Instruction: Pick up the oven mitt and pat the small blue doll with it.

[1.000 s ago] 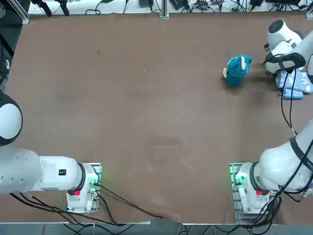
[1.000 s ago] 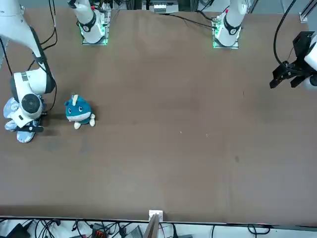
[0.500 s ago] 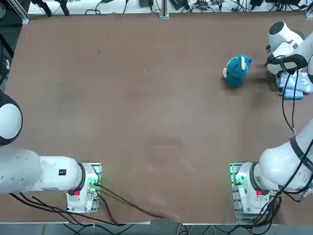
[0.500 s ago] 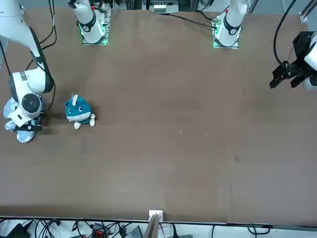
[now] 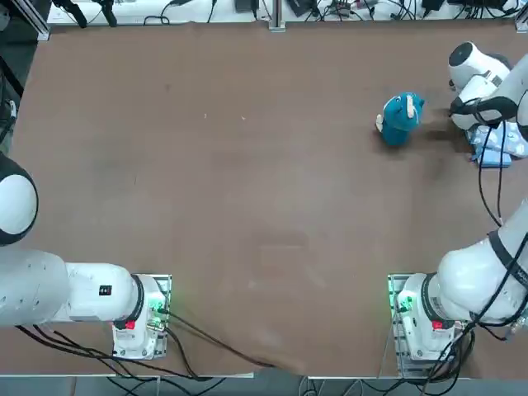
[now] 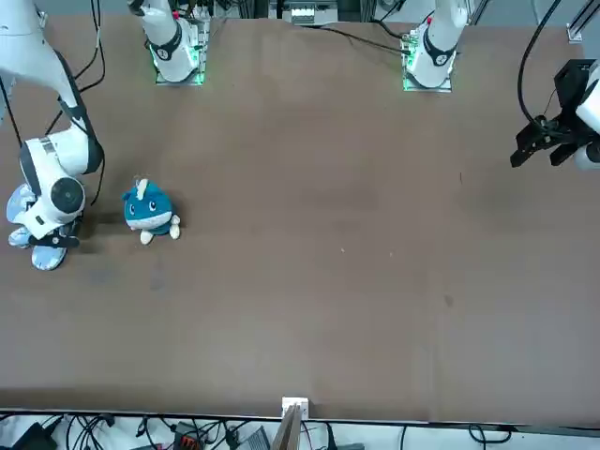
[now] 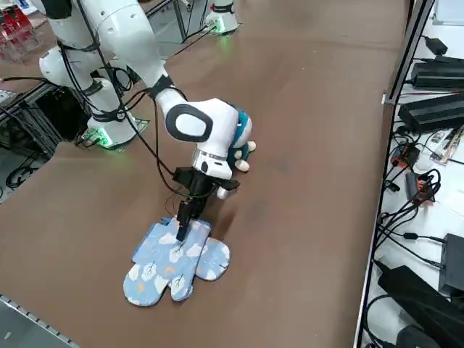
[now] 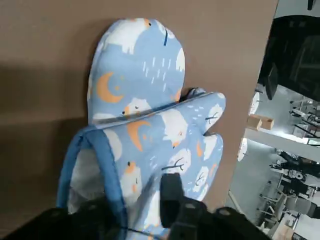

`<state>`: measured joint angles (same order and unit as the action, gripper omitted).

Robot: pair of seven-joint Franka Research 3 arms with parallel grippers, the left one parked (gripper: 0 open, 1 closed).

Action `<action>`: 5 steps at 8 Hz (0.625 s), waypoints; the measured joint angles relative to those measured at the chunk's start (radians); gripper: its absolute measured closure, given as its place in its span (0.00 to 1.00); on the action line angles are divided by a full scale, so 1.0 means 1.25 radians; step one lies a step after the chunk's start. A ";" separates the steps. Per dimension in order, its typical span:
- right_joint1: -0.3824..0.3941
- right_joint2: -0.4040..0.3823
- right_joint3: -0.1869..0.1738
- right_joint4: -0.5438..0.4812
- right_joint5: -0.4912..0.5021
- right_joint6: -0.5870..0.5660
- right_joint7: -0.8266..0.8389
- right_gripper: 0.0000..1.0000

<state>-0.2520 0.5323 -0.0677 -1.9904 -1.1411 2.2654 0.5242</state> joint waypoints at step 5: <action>0.014 -0.031 0.006 0.042 0.000 -0.017 0.001 0.96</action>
<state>-0.2344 0.4941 -0.0604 -1.9378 -1.1412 2.2441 0.5251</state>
